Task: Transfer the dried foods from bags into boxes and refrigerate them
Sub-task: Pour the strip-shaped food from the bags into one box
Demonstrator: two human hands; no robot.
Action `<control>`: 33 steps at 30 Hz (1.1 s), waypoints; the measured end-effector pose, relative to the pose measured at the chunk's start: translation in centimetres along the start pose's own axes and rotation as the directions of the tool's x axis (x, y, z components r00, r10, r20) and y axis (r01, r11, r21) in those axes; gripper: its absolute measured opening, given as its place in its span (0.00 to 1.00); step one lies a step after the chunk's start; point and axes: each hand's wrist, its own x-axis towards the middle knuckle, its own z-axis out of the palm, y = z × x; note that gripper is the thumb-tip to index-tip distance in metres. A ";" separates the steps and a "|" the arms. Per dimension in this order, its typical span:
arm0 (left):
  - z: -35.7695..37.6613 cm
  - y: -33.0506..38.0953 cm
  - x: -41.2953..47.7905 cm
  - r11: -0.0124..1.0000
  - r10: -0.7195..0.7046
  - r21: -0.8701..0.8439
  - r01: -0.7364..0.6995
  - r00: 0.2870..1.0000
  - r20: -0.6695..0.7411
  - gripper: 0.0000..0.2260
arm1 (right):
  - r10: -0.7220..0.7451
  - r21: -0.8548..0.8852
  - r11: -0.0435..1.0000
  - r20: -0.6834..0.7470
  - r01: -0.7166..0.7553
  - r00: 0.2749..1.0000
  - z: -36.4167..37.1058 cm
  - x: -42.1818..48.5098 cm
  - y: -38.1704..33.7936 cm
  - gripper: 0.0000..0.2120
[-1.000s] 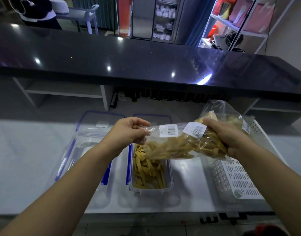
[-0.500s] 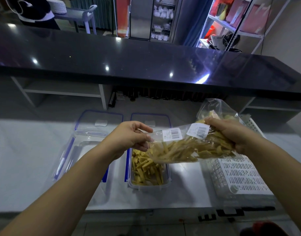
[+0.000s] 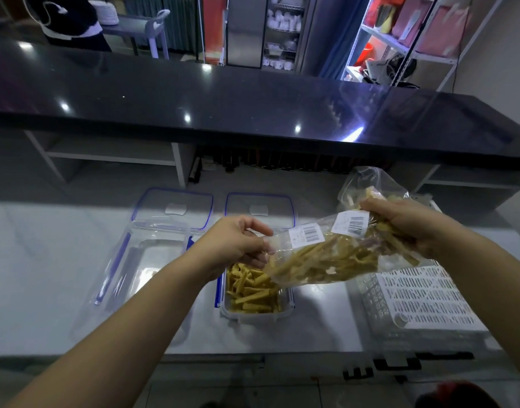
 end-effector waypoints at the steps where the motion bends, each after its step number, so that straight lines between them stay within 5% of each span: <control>1: -0.1 0.1 0.0 1.000 0.002 0.005 -0.002 1.000 -0.004 0.09 | 0.000 0.016 1.000 0.005 0.000 1.000 0.0 0.1 0.0 0.20; 8: -2.3 0.5 -0.3 0.999 0.001 0.047 0.002 0.998 -0.067 0.09 | 0.029 0.105 0.994 0.126 -0.042 0.992 1.7 0.7 0.1 0.17; 33: -4.3 2.5 3.9 0.989 0.112 0.114 -0.098 0.986 -0.125 0.08 | -0.068 0.173 0.982 -0.038 0.073 0.997 3.2 3.2 -1.5 0.15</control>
